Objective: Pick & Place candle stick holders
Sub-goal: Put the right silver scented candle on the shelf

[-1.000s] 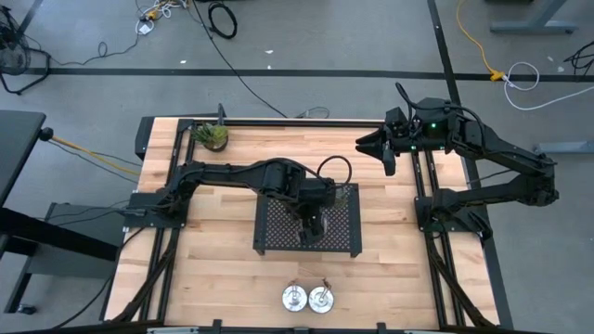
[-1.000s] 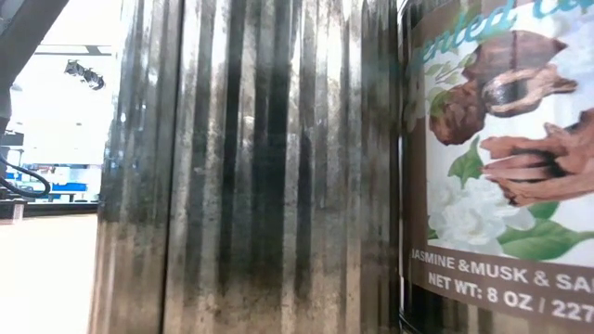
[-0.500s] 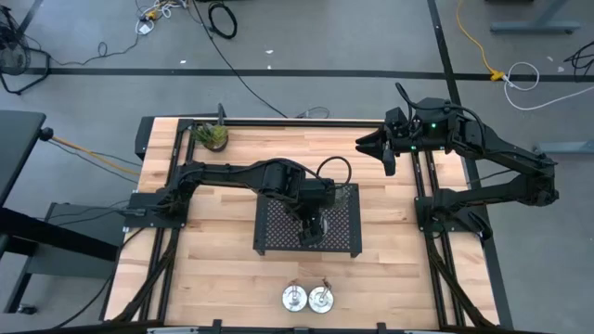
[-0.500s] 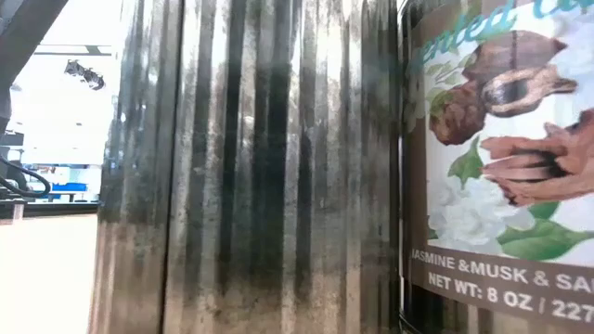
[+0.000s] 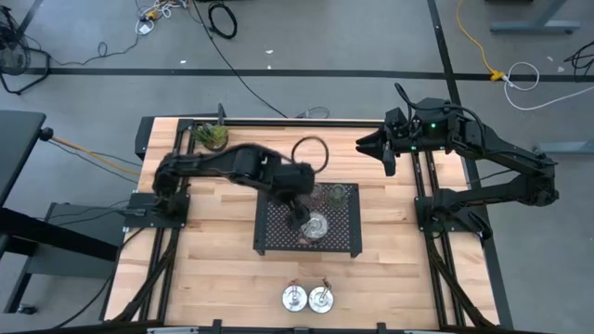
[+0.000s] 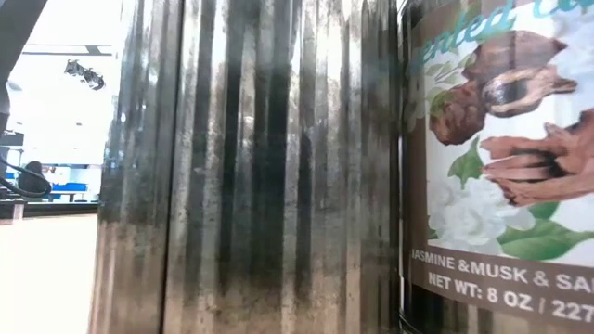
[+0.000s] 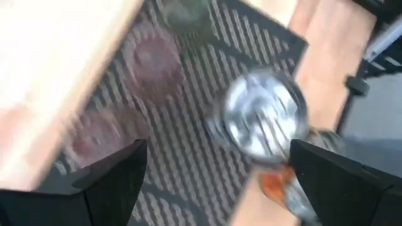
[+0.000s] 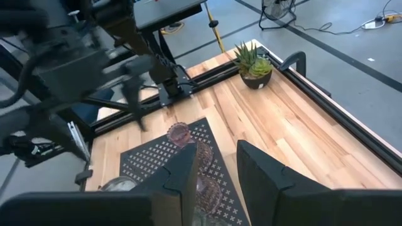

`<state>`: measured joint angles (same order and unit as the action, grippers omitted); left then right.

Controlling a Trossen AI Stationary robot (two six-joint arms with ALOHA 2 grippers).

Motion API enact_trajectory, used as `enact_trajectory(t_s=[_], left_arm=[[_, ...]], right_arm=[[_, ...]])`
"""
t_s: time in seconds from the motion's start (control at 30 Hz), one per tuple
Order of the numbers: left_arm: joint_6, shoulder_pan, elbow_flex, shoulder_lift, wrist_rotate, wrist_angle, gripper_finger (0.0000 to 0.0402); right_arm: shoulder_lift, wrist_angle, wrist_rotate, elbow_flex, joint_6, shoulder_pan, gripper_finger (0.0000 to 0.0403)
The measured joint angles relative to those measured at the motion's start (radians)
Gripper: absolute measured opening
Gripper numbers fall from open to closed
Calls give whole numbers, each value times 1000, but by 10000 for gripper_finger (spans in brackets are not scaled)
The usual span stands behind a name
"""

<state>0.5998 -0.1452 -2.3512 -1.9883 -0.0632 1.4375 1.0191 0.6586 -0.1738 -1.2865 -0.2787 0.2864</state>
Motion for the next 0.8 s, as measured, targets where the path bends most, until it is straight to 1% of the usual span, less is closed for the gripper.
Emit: enact_trajectory(t_s=[0.13,0.23,0.3,0.43,0.5,0.57,0.67,0.73,0.8], left_arm=[[79,-86,0,4,57,36,390],[134,-168,0,4,55,51,390],[189,-221,0,4,27,61,390],[270,-323,0,4,-68,72,390],[281,-368,0,4,-93,77,390],[294,-407,0,4,-104,75,390],[347,-453,0,4,-137,65,390],[372,-479,0,4,-177,63,390],[386,-504,0,4,-222,61,390]], right_arm=[[0,6,0,0,0,0,112],[0,6,0,0,-5,0,112],[0,6,0,0,-24,0,112],[0,6,-14,0,-43,0,112],[0,6,-57,0,-78,0,112],[0,6,-130,0,-106,-10,112],[0,6,-204,0,-138,-59,112],[0,3,-209,0,-160,-118,112],[0,-17,-209,0,-180,-204,111]])
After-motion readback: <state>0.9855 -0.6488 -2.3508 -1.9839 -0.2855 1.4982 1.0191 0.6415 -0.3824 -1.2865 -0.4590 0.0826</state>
